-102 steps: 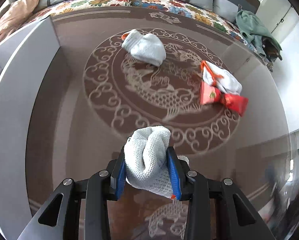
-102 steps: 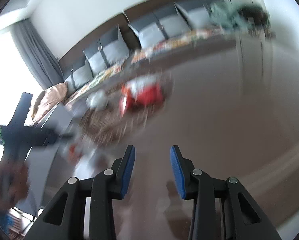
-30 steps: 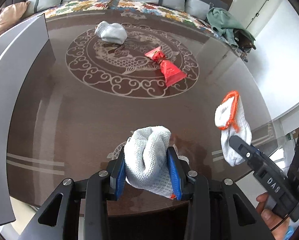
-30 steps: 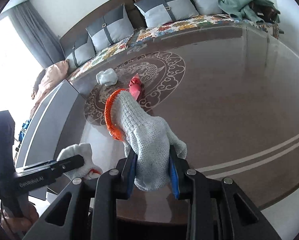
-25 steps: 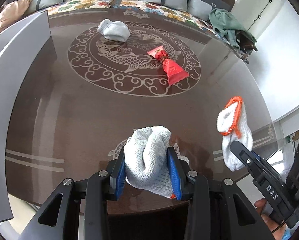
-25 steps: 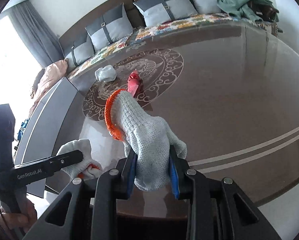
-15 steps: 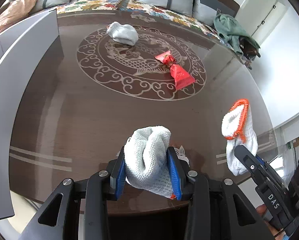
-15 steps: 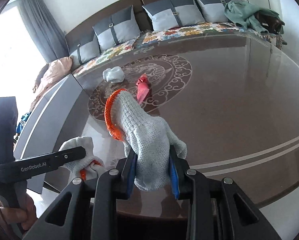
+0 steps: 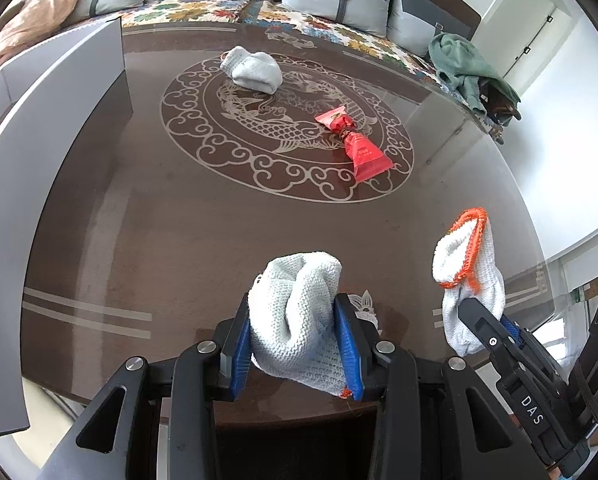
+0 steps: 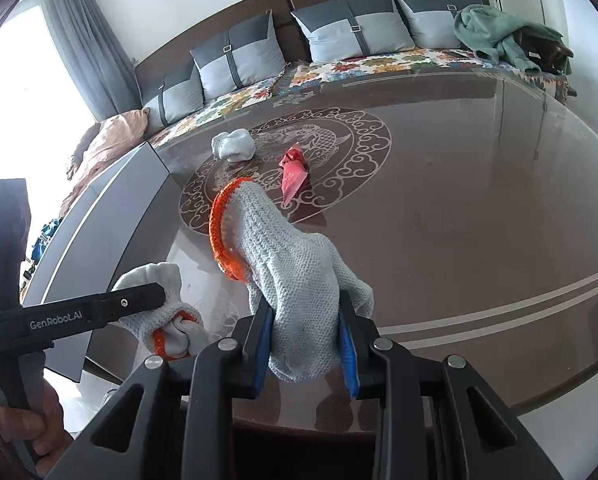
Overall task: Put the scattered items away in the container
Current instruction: 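Lift and hold both gloves above the table with both tools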
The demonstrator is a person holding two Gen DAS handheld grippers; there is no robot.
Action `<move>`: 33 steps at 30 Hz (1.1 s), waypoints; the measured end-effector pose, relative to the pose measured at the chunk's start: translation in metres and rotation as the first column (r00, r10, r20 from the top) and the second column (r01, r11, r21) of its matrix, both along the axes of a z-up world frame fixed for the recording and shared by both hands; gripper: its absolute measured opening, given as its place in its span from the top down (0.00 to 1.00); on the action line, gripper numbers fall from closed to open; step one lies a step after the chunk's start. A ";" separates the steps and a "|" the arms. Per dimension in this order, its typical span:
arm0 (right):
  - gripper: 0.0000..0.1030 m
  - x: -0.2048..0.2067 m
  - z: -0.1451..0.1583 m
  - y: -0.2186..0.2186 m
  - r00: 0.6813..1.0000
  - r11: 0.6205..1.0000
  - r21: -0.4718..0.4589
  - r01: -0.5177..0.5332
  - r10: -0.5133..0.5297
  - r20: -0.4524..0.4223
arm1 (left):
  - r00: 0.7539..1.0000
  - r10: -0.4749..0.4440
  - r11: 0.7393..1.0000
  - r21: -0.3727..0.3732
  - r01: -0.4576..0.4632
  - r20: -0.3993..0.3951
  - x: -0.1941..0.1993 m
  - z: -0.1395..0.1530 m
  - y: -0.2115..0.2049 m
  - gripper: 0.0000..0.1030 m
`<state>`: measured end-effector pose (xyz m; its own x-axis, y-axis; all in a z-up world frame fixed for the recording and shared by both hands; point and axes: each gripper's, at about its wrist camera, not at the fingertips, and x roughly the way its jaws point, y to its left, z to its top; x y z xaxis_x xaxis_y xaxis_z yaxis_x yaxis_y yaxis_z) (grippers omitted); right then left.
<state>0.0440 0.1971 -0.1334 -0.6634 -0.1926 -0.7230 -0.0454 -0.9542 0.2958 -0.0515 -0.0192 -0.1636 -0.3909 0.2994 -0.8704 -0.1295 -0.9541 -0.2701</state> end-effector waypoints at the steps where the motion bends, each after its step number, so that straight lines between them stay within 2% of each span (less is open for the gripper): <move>1: 0.71 0.000 0.000 -0.001 1.000 1.000 0.002 -0.003 0.003 -0.001 | 1.000 0.001 1.000 0.000 -0.001 0.001 0.000 0.000 0.000 0.63; 20: 0.71 0.002 -0.004 -0.015 0.998 0.998 0.013 -0.059 0.059 0.009 | 0.999 0.038 0.999 0.007 -0.038 0.003 0.001 -0.003 -0.014 0.63; 33: 0.71 0.002 -0.005 -0.014 0.999 0.999 0.011 -0.053 0.052 0.016 | 0.999 0.043 0.999 0.010 -0.043 0.008 0.002 -0.005 -0.016 0.63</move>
